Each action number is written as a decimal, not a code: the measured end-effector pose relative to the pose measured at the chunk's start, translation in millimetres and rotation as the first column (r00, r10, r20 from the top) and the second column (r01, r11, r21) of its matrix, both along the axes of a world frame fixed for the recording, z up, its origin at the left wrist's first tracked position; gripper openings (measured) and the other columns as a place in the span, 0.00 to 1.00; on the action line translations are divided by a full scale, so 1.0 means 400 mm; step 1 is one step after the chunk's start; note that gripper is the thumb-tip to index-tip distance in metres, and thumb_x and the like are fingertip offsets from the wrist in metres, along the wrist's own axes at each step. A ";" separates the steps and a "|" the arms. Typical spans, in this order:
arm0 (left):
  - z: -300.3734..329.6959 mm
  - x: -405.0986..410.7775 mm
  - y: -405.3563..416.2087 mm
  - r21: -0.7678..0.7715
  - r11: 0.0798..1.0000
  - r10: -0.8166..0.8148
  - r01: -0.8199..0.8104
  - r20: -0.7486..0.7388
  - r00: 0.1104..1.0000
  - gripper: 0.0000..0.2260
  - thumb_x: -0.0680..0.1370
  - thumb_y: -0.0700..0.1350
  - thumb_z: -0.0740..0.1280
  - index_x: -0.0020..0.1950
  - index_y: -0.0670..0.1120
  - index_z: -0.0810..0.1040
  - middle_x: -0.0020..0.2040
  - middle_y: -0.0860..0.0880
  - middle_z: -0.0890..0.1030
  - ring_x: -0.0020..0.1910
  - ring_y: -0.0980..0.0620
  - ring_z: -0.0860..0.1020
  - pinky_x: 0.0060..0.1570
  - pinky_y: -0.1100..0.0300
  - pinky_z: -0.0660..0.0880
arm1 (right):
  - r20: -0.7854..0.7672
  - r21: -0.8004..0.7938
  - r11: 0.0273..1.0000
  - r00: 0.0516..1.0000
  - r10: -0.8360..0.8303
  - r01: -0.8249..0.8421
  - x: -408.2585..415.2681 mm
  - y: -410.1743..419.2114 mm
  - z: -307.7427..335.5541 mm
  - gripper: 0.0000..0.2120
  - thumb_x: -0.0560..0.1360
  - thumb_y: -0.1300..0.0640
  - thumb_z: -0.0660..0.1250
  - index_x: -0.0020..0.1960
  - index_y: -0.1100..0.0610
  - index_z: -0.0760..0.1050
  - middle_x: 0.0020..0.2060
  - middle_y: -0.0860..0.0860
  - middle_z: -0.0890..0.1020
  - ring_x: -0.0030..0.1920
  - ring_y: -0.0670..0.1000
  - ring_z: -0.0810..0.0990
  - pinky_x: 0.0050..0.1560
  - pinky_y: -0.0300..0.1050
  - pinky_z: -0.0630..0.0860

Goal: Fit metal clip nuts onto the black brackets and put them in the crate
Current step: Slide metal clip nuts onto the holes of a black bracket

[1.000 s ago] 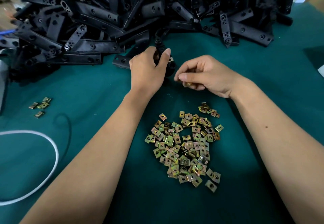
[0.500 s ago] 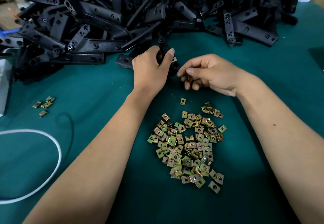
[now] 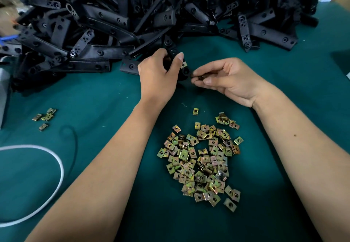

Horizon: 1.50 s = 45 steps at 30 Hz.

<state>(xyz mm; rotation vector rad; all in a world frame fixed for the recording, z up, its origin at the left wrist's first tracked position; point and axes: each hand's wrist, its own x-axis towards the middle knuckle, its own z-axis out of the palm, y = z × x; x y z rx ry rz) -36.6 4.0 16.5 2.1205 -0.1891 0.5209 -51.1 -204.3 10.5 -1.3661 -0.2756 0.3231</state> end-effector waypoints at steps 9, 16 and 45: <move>-0.004 -0.003 -0.007 0.150 0.968 -0.223 0.203 0.130 0.966 0.17 0.80 0.52 0.68 0.38 0.41 0.73 0.32 0.47 0.75 0.36 0.42 0.72 0.40 0.48 0.70 | 0.019 0.067 0.929 0.931 -0.365 0.363 0.010 0.014 -0.001 0.06 0.71 0.58 0.77 0.46 0.58 0.84 0.35 0.53 0.84 0.32 0.48 0.83 0.32 0.35 0.78; -0.008 -0.002 -0.016 0.258 0.942 -0.274 0.216 0.219 0.936 0.10 0.80 0.45 0.69 0.40 0.46 0.71 0.34 0.55 0.69 0.36 0.48 0.66 0.52 0.48 0.70 | 0.088 0.080 0.917 0.914 -0.397 0.390 0.002 0.024 -0.001 0.04 0.79 0.66 0.71 0.51 0.60 0.83 0.39 0.55 0.86 0.36 0.49 0.85 0.36 0.37 0.79; -0.005 -0.007 -0.028 0.326 0.925 -0.269 0.193 0.205 0.941 0.10 0.79 0.49 0.68 0.45 0.43 0.78 0.37 0.54 0.74 0.41 0.47 0.75 0.66 0.45 0.68 | 0.269 0.048 0.861 0.823 -0.500 0.507 0.005 0.056 -0.005 0.06 0.74 0.68 0.75 0.46 0.58 0.85 0.37 0.53 0.86 0.36 0.50 0.84 0.39 0.41 0.81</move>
